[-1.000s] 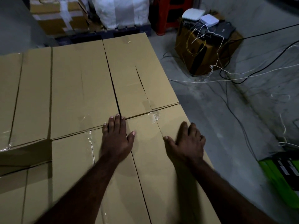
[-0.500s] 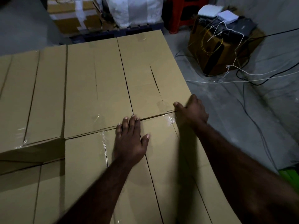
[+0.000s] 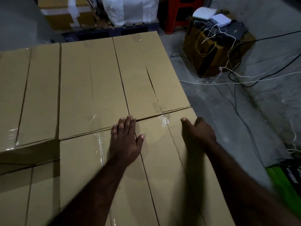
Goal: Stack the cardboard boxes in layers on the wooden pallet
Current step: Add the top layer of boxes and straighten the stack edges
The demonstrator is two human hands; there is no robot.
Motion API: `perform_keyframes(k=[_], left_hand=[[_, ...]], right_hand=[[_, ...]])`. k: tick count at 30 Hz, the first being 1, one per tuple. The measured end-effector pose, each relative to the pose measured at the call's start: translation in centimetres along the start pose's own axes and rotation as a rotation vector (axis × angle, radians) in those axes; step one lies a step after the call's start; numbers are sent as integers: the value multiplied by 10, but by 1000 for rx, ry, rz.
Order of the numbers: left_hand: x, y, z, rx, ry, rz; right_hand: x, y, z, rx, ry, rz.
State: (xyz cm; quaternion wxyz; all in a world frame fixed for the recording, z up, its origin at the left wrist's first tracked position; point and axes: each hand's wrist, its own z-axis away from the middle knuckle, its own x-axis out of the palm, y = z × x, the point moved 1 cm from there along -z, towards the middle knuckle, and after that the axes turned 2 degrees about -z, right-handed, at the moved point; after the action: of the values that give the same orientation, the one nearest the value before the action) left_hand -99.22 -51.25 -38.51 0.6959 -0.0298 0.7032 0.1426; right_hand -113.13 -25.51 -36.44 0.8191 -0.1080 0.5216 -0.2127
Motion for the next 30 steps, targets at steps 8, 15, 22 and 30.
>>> perform_keyframes(k=[8, 15, 22, 30], left_hand=[[1, -1, 1, 32, -3, -52], [3, 2, 0, 24, -22, -87], [-3, 6, -1, 17, -103, -102], [-18, 10, 3, 24, -235, -145]], right_hand=[[2, -5, 5, -4, 30, 27], [13, -9, 16, -15, 120, 89], [75, -21, 109, -271, 68, 307], [139, 24, 278, -447, -1, 316]])
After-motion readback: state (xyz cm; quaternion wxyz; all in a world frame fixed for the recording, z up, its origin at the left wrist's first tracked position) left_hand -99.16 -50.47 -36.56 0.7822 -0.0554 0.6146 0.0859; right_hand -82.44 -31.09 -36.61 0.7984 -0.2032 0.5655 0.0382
